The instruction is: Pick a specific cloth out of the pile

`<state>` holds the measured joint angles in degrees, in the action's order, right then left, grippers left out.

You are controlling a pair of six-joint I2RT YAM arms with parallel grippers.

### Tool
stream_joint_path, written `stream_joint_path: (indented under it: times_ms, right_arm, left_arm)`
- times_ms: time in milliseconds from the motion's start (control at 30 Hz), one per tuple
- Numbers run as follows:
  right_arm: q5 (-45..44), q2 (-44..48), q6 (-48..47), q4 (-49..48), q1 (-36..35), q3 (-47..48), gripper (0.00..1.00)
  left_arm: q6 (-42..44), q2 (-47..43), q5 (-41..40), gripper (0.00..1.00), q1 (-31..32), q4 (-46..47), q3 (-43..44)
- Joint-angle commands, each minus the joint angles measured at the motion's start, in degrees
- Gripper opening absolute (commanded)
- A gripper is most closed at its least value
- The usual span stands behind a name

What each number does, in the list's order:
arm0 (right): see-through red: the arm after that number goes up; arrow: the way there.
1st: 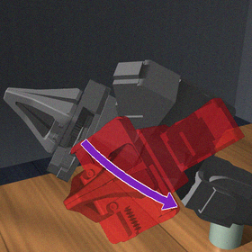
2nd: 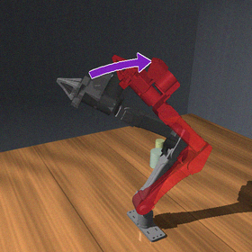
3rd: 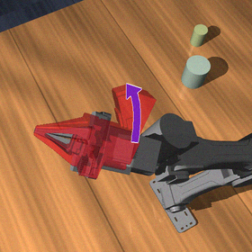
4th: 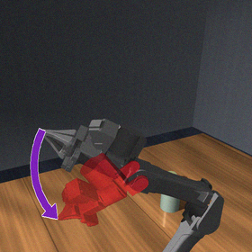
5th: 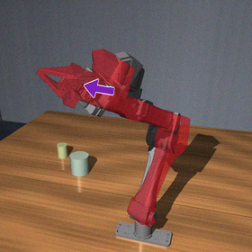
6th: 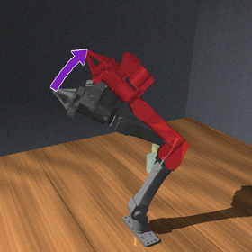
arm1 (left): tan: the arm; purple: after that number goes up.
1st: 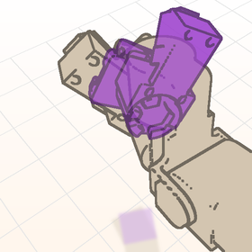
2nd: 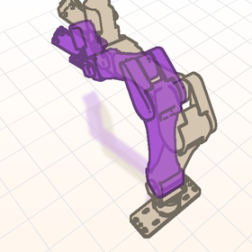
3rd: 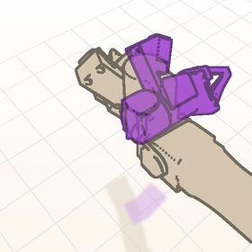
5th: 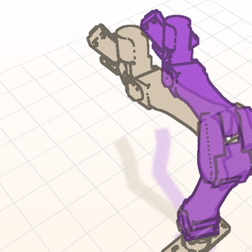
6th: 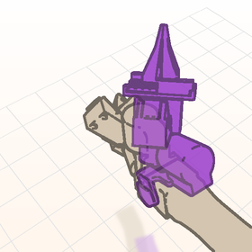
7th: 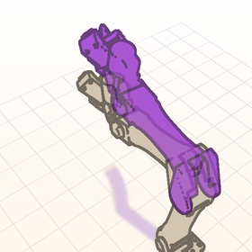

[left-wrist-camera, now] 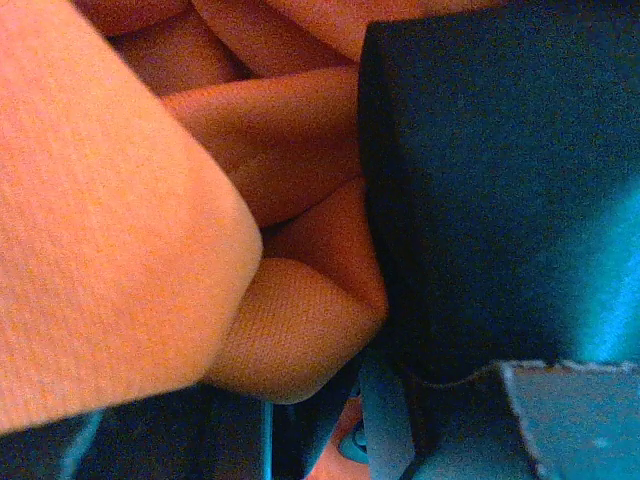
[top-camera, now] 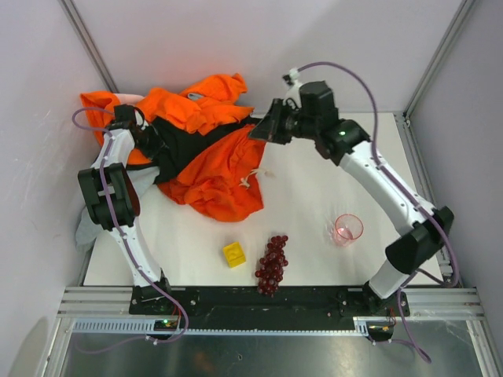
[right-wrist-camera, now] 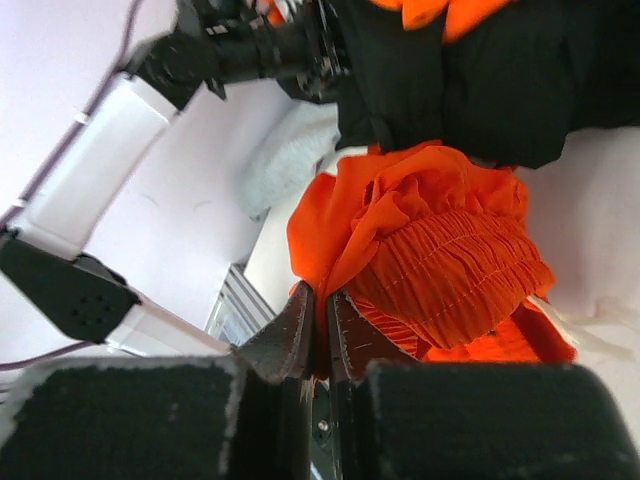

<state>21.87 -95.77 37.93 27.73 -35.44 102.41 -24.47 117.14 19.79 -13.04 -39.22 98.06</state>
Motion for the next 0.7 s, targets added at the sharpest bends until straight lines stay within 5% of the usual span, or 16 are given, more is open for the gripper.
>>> stream_joint_path:
  times_ms: [0,667]
  right_arm:
    - [0.3,7.0,-2.5,-0.1,2.7,4.7,0.0]
    - [2.4,15.5,-6.3,4.0,22.2,12.1,0.0]
  left_arm:
    - [-0.2,1.6,-2.7,0.39,-1.2,2.1,1.0]
    - [0.5,0.9,-3.8,0.4,-1.2,2.3,0.3]
